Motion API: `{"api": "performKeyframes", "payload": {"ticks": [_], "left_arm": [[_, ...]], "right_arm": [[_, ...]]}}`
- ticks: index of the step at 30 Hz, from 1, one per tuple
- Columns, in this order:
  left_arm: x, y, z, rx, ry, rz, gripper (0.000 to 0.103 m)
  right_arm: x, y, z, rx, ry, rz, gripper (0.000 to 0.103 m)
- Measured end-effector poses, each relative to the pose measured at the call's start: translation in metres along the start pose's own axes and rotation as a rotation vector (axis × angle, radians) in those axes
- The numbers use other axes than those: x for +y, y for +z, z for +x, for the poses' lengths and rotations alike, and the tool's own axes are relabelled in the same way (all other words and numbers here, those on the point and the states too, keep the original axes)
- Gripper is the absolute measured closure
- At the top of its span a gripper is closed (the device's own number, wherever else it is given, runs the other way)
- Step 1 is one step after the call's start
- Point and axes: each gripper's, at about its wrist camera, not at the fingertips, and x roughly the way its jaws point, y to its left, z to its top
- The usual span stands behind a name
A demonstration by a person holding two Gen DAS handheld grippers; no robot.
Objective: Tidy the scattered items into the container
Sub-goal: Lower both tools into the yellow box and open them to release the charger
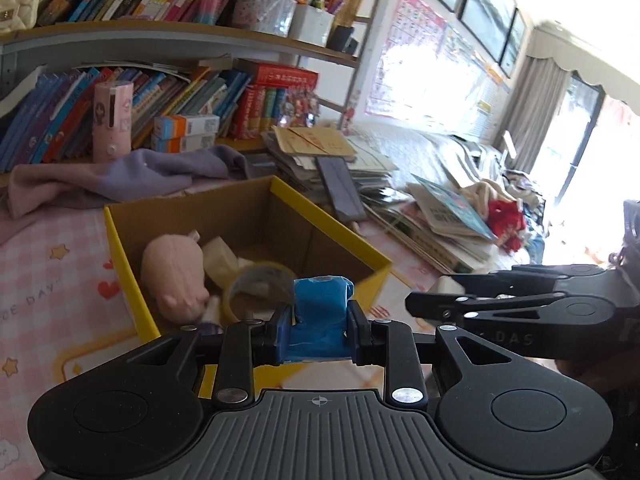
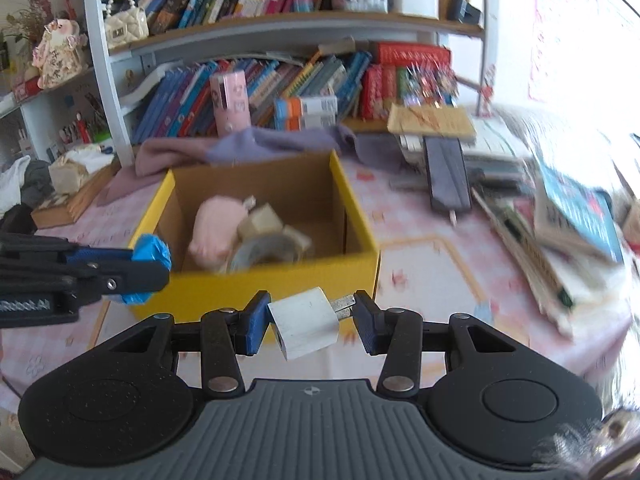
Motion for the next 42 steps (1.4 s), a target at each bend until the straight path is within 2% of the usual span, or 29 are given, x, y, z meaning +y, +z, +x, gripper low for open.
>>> {"api": "performKeyframes", "payload": {"ticks": [4, 11, 18, 25, 26, 28, 29, 31, 33, 36, 42], "left_arm": [[0.004, 0.016, 0.024, -0.001, 0.065, -0.014, 0.076], [0.004, 0.026, 0.078, 0.080, 0.179, -0.011, 0.076], [-0.003, 0.030, 0.119, 0.173, 0.257, 0.019, 0.076], [-0.003, 0.027, 0.136, 0.231, 0.295, 0.001, 0.075], [-0.002, 0.027, 0.138, 0.235, 0.298, -0.002, 0.075], [-0.002, 0.026, 0.140, 0.240, 0.311, -0.009, 0.075], [-0.002, 0.026, 0.140, 0.239, 0.322, -0.013, 0.075], [-0.002, 0.026, 0.141, 0.240, 0.336, -0.025, 0.072], [-0.004, 0.026, 0.140, 0.228, 0.356, -0.029, 0.049], [-0.010, 0.026, 0.129, 0.175, 0.379, -0.013, 0.036], [-0.016, 0.025, 0.099, 0.097, 0.416, -0.026, 0.030]], "right_arm": [[-0.016, 0.028, 0.025, -0.018, 0.057, -0.035, 0.060], [-0.026, 0.071, 0.082, -0.021, 0.190, -0.104, 0.060], [-0.020, 0.094, 0.151, 0.066, 0.302, -0.148, 0.060], [-0.011, 0.104, 0.193, 0.131, 0.333, -0.216, 0.060], [-0.010, 0.104, 0.196, 0.136, 0.336, -0.223, 0.062], [-0.010, 0.104, 0.201, 0.144, 0.338, -0.235, 0.075], [-0.010, 0.105, 0.204, 0.150, 0.339, -0.234, 0.075], [-0.011, 0.105, 0.207, 0.149, 0.336, -0.233, 0.075], [-0.014, 0.106, 0.207, 0.136, 0.339, -0.225, 0.075], [-0.019, 0.107, 0.202, 0.111, 0.348, -0.210, 0.073], [-0.029, 0.103, 0.179, 0.077, 0.333, -0.198, 0.073]]}}
